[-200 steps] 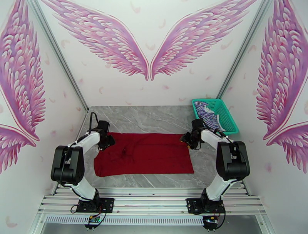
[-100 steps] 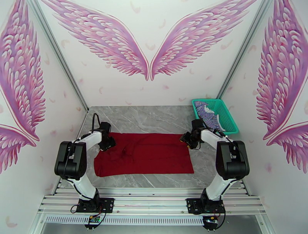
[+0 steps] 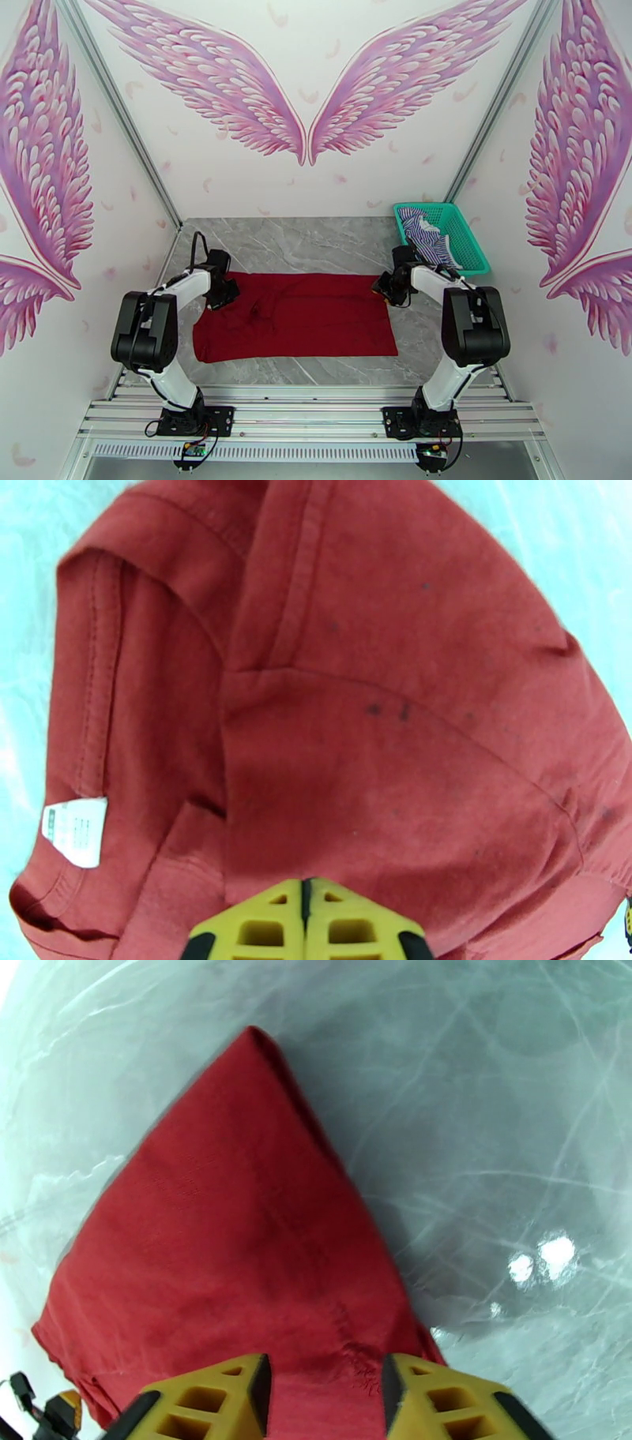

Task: Fold and stack the mixed laundry pile

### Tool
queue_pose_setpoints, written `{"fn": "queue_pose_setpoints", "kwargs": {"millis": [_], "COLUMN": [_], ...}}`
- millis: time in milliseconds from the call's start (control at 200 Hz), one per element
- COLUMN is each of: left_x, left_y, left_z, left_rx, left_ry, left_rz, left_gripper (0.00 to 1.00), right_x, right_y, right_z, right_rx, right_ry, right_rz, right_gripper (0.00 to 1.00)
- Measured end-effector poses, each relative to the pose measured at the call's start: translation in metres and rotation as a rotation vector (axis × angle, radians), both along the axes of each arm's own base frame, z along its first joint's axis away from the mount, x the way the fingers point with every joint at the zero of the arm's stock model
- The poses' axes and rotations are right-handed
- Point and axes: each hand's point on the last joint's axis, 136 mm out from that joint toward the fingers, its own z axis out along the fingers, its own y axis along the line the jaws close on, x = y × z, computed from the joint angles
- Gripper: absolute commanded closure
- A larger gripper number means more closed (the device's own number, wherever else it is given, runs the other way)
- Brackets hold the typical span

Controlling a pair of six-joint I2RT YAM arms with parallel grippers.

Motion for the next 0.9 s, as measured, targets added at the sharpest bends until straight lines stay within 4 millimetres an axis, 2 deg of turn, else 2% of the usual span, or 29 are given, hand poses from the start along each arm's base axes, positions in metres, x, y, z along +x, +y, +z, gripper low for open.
{"fn": "queue_pose_setpoints", "kwargs": {"millis": [95, 250, 445, 725, 770, 800, 855, 885, 900], "left_x": [0.002, 0.004, 0.005, 0.004, 0.003, 0.003, 0.003, 0.002, 0.002], "left_y": [0.001, 0.005, 0.011, 0.009, 0.008, 0.008, 0.008, 0.008, 0.008], "left_z": [0.009, 0.022, 0.026, 0.026, 0.025, 0.025, 0.025, 0.025, 0.025], "left_rx": [-0.002, -0.008, -0.010, -0.022, -0.024, -0.025, -0.026, -0.026, -0.025], "left_ry": [-0.023, -0.058, -0.067, -0.063, -0.062, -0.062, -0.060, -0.057, -0.056], "left_rz": [0.001, 0.014, 0.027, 0.023, 0.022, 0.021, 0.018, 0.016, 0.014], "left_gripper": [1.00, 1.00, 1.00, 1.00, 1.00, 1.00, 1.00, 1.00, 0.97], "right_x": [-0.001, 0.007, 0.020, 0.015, 0.015, 0.015, 0.015, 0.014, 0.014], "right_y": [-0.002, -0.007, -0.011, -0.022, -0.025, -0.026, -0.027, -0.027, -0.027], "right_z": [-0.007, -0.001, 0.015, 0.035, 0.038, 0.039, 0.041, 0.040, 0.040], "right_rx": [-0.017, -0.049, -0.109, -0.212, -0.228, -0.235, -0.242, -0.245, -0.247], "right_ry": [0.018, -0.006, -0.054, -0.085, -0.090, -0.093, -0.096, -0.096, -0.095], "right_rz": [-0.010, -0.002, 0.028, 0.085, 0.088, 0.089, 0.092, 0.093, 0.096], "right_gripper": [0.86, 0.98, 1.00, 1.00, 0.93, 0.85, 0.61, 0.55, 0.54]}}
